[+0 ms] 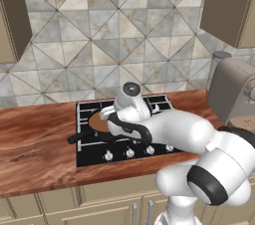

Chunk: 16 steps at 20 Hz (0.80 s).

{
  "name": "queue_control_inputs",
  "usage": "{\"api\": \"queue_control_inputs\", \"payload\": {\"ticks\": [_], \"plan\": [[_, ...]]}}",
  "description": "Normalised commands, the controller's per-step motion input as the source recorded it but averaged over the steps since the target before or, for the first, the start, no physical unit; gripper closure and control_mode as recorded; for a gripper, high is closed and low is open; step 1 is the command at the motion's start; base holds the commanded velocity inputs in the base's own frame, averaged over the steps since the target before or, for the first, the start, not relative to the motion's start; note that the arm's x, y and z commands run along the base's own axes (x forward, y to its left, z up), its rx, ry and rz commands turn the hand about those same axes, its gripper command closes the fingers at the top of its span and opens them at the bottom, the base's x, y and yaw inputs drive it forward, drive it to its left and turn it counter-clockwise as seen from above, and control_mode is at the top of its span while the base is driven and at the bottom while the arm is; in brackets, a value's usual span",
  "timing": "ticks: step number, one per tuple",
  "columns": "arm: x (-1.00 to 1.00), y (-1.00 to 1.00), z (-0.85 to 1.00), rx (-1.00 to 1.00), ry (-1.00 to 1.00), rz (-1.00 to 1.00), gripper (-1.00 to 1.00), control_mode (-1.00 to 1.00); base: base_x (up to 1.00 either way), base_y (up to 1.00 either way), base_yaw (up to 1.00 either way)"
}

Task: Pick up the sugar cube(s) and place them in the saucepan with hot chocolate.

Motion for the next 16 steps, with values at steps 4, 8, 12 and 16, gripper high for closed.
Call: {"api": "queue_control_inputs", "payload": {"ticks": [4,8,12,16], "plan": [[0.09,0.0,0.0,0.0,0.0,0.0,1.0,-1.0,0.0,0.0,0.0],[0.1,0.04,0.0,0.0,0.0,0.02,1.0,-1.0,0.0,0.0,0.0],[-0.02,0.11,0.0,0.0,0.0,0.05,1.0,-1.0,0.0,0.0,0.0],[-0.02,0.01,0.0,0.0,0.03,0.04,1.0,-1.0,0.0,0.0,0.0]]}}
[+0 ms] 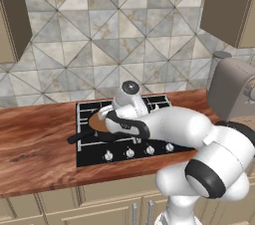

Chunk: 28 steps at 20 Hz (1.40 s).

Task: Pick up the sugar cube(s) and place them in the saucepan with hot chocolate.

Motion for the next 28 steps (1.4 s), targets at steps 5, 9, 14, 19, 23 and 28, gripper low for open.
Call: {"api": "queue_control_inputs", "payload": {"ticks": [5,9,14,19,23,28], "plan": [[-0.18,0.02,-0.01,0.0,0.04,0.01,1.0,-1.0,0.0,0.0,0.0],[-0.24,0.1,0.0,0.0,0.07,0.03,1.0,-1.0,0.0,0.0,0.0],[-0.01,0.14,0.0,0.0,0.11,0.05,1.0,-1.0,0.0,0.0,0.0],[0.0,0.06,0.0,0.0,0.09,0.04,1.0,-1.0,0.0,0.0,0.0],[0.03,0.0,-0.07,0.0,0.0,0.02,1.0,-1.0,0.0,0.0,0.0],[0.06,0.0,-0.02,0.0,0.0,0.0,1.0,-1.0,0.0,0.0,0.0]]}}
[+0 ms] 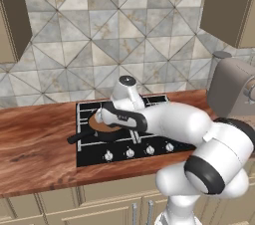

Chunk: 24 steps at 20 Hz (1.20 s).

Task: Pick up the sugar cube(s) and place them in the saucepan with hot chocolate.

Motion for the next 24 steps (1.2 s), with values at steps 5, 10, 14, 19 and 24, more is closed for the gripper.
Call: {"api": "queue_control_inputs", "payload": {"ticks": [5,10,14,19,24], "plan": [[0.2,0.0,-0.11,0.0,0.0,0.0,1.0,-1.0,0.0,0.0,0.0],[0.07,0.0,-0.09,0.0,0.0,0.0,1.0,-1.0,0.0,0.0,0.0],[0.0,0.02,0.0,0.0,0.01,0.0,-1.0,-1.0,0.0,0.0,0.0],[0.0,0.0,0.0,0.0,0.02,0.0,-1.0,-1.0,0.0,0.0,0.0],[0.0,0.0,-0.01,0.0,0.0,0.0,-1.0,-1.0,0.0,0.0,0.0]]}}
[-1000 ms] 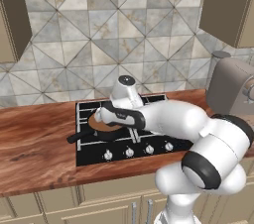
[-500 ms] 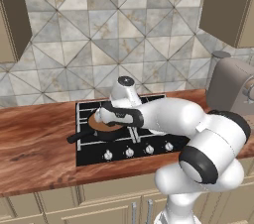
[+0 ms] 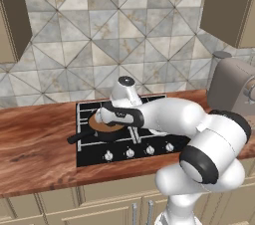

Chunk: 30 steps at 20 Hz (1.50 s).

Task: Pick up the sugar cube(s) and place them in the saucepan with hot chocolate.

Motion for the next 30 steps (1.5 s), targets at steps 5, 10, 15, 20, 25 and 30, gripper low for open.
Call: {"api": "queue_control_inputs", "payload": {"ticks": [5,10,15,20,25,30], "plan": [[0.0,0.0,0.0,0.0,0.0,0.0,-1.0,-1.0,0.0,0.0,0.0],[0.0,-0.02,0.13,0.0,-0.05,0.0,-1.0,-1.0,0.0,0.0,0.0],[-0.02,0.0,0.21,0.01,-0.09,0.0,-1.0,-1.0,0.0,0.0,0.0],[-0.11,0.0,0.24,0.03,-0.12,0.0,-1.0,-1.0,0.0,0.0,0.0],[-0.19,0.0,0.26,0.05,-0.14,0.0,-1.0,-1.0,0.0,0.0,0.0],[-0.15,-0.43,0.33,0.16,-0.14,0.0,-1.0,-1.0,0.0,0.0,0.0]]}}
